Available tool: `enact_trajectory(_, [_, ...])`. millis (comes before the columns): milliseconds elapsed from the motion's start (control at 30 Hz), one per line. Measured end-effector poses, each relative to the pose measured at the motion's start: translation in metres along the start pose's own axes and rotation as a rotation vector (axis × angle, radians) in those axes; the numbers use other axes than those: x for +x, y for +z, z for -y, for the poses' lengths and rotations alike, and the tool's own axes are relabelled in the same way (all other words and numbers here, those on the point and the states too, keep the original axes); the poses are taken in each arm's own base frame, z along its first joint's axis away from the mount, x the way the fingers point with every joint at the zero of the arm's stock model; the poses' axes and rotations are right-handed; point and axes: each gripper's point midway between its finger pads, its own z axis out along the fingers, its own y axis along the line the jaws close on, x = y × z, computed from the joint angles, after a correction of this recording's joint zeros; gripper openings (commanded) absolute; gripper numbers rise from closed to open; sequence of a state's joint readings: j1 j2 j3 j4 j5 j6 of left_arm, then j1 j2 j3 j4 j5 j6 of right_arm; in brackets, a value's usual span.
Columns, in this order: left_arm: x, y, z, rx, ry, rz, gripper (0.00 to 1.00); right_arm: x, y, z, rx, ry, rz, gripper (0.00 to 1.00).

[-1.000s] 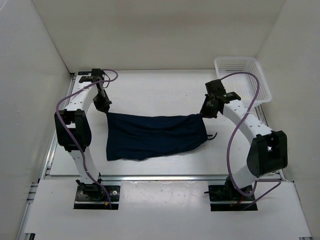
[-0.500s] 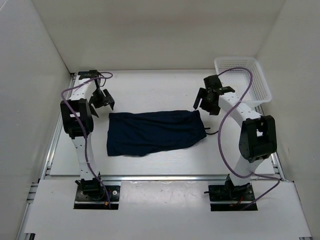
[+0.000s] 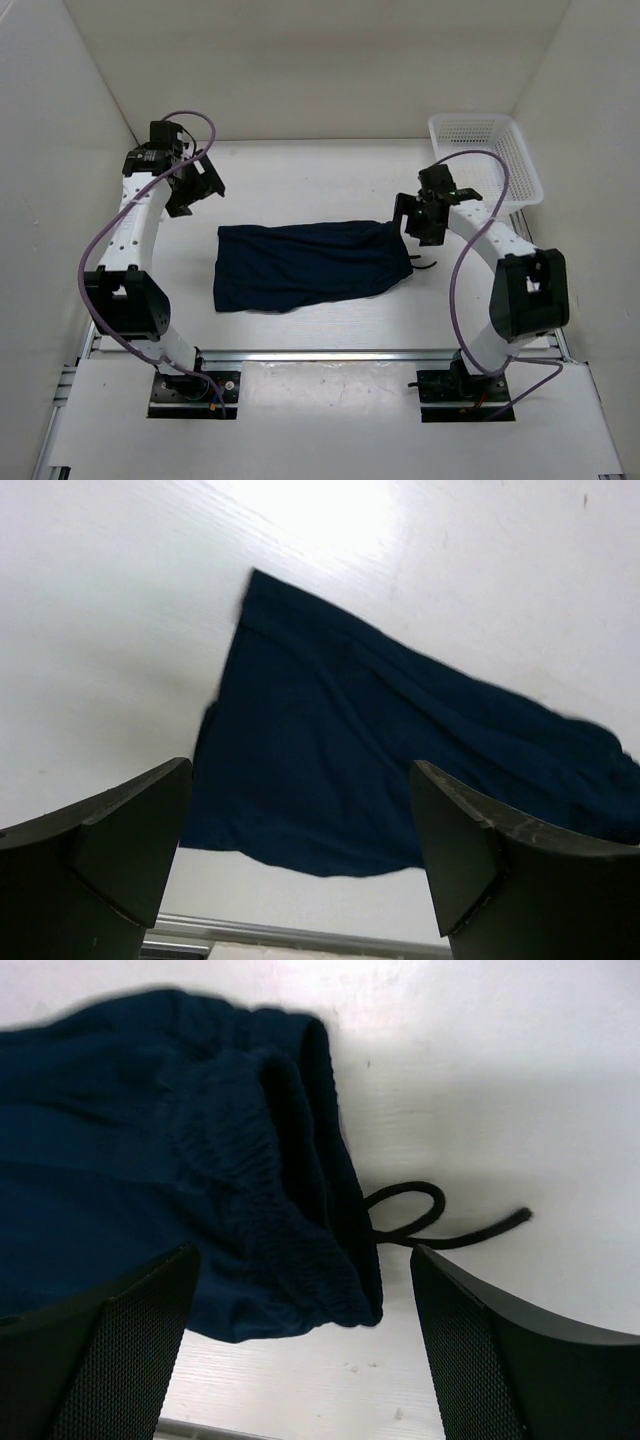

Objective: Fold and stack the shorts
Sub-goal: Fold the shorts

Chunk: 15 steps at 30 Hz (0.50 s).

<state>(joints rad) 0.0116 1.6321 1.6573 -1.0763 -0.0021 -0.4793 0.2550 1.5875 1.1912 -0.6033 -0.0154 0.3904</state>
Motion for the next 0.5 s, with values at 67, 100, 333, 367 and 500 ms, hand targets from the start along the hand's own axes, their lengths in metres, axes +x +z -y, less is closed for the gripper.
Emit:
enact_trajectory(67, [0.011, -0.001, 0.003, 0.015, 0.012, -0.022, 1.00, 0.014, 0.018, 0.003, -0.001, -0.008, -0.072, 0.89])
enact_trajectory(100, [0.016, 0.002, 0.003, 0.015, 0.015, -0.038, 1.00, 0.021, 0.028, 0.004, 0.001, -0.008, -0.111, 0.89])
enact_trajectory(333, [0.037, 0.021, -0.003, -0.008, 0.016, -0.120, 1.00, 0.042, 0.069, 0.004, 0.017, -0.034, -0.224, 0.66])
enact_trajectory(367, [0.037, 0.021, -0.003, -0.006, 0.016, -0.118, 1.00, 0.043, 0.072, 0.001, 0.020, -0.042, -0.226, 0.61])
enact_trajectory(500, [0.037, 0.022, -0.003, -0.006, 0.016, -0.119, 1.00, 0.040, 0.080, -0.008, 0.036, -0.063, -0.229, 0.26])
